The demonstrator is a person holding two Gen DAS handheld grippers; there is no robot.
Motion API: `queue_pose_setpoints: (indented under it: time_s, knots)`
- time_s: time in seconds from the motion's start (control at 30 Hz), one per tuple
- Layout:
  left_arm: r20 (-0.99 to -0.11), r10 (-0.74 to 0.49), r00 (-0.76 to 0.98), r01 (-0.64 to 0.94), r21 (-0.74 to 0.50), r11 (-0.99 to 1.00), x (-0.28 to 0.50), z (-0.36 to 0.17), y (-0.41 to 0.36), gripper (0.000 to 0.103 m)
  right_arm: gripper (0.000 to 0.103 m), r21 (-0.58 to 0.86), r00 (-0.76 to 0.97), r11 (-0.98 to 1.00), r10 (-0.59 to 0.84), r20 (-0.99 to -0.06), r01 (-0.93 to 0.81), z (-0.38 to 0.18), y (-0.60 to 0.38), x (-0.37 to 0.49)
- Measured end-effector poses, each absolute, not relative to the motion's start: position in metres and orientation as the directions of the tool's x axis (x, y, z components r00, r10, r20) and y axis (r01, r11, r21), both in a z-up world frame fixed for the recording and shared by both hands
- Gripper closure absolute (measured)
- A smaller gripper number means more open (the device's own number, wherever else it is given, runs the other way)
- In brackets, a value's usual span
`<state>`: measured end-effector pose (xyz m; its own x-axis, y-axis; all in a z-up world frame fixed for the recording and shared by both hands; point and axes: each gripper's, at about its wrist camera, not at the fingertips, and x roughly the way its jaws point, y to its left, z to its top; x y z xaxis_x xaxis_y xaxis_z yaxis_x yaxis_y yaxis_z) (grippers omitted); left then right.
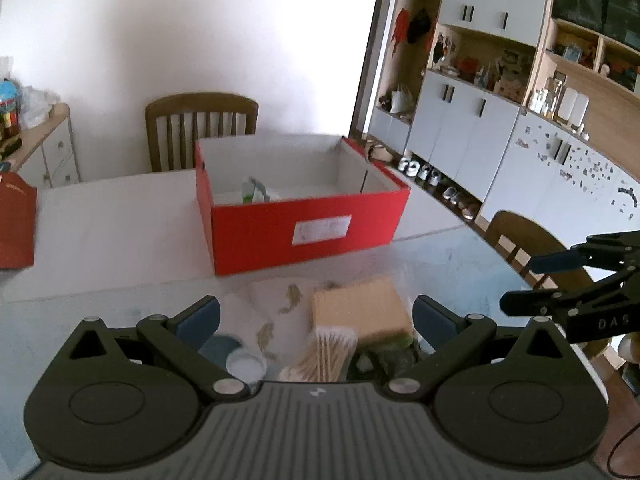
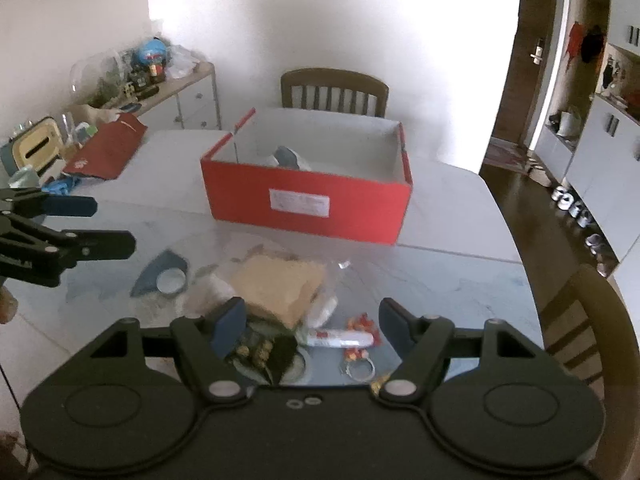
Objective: Organize objects
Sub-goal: 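Withdraw both grippers from the box back to the item pile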
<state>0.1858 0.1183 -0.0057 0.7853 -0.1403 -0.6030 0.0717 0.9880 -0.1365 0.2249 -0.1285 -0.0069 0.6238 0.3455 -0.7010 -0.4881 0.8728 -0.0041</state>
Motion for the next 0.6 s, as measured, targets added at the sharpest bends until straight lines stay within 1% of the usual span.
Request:
queue_pose_setpoints:
  time_s: [0.1,0.3,0.6]
  knots:
    - [-0.612,-0.094,0.785,0.038,-0.105,0.994,0.178,-0.017,0.116,0.000,0.030,-0.010,0.638,0.890,0.319,-0.701,-0.456,-0.015,-0.134,0.219]
    - [-0.651,-0.114,0.750,0.057,-0.109,0.992,0.167,-0.043,0.109,0.000,0.030,-0.006,0.640,0.916,0.275,-0.717,-0.401,-0.037,-0.148,0.209]
    - [-0.694,-0.088,0.714,0.068,-0.057,0.996,0.158,-0.084,0.097,0.000,0.030,-0.056,0.641,0.936,0.193,-0.743,-0.346,-0.075,-0.163,0.216]
